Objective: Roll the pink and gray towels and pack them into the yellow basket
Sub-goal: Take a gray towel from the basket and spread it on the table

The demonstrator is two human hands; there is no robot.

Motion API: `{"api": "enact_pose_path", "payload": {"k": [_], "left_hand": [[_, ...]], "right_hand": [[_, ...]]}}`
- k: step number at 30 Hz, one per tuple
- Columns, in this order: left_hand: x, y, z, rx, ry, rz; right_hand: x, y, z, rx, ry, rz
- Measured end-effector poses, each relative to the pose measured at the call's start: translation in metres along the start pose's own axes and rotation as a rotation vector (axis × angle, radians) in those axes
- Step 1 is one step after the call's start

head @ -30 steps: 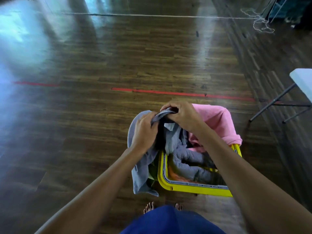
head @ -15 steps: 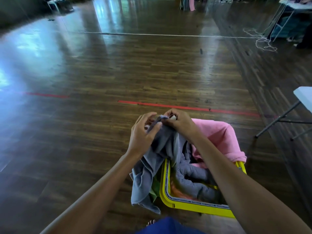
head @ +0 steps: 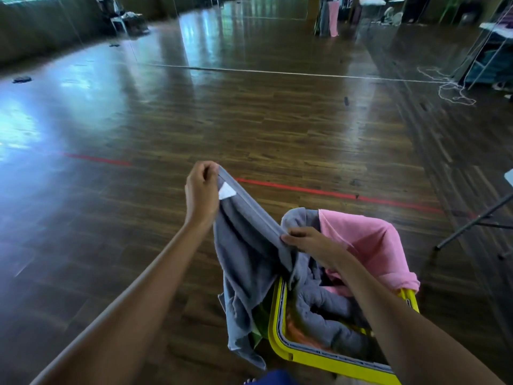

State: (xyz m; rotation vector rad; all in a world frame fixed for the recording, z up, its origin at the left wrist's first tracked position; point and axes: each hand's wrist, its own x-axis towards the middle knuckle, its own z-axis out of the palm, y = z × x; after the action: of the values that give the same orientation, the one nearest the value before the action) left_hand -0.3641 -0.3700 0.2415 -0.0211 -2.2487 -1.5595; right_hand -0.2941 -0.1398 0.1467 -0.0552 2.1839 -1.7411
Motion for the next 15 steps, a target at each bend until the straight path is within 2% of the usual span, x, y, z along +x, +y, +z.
{"api": "enact_pose_path", "payload": {"k": [3, 5, 7, 9, 12, 15], "left_hand": [[-0.001, -0.007, -0.015, 0.071, -0.086, 0.018], [-0.015, -0.010, -0.011, 0.095, -0.242, 0.040], [-0.033, -0.013, -0.001, 0.133, -0.455, 0.030], [-0.048, -0.018, 0.012, 0.238, -0.591, 0.062], [-0.057, -0.020, 0.023, 0.262, -0.588, -0.006], [-0.049, -0.015, 0.018, 0.183, -0.468, -0.024]], "right_hand": [[-0.006, 0.008, 0.000, -0.028, 0.122, -0.070], [-0.002, -0.018, 0.002, -0.097, 0.191, -0.178], [0.008, -0.046, 0.005, -0.195, 0.177, -0.275], [0.020, -0.063, 0.006, -0.288, 0.151, -0.317], [0.031, -0.079, 0.007, -0.363, 0.167, -0.312], [0.026, -0.085, 0.004, -0.368, 0.157, -0.323]]}}
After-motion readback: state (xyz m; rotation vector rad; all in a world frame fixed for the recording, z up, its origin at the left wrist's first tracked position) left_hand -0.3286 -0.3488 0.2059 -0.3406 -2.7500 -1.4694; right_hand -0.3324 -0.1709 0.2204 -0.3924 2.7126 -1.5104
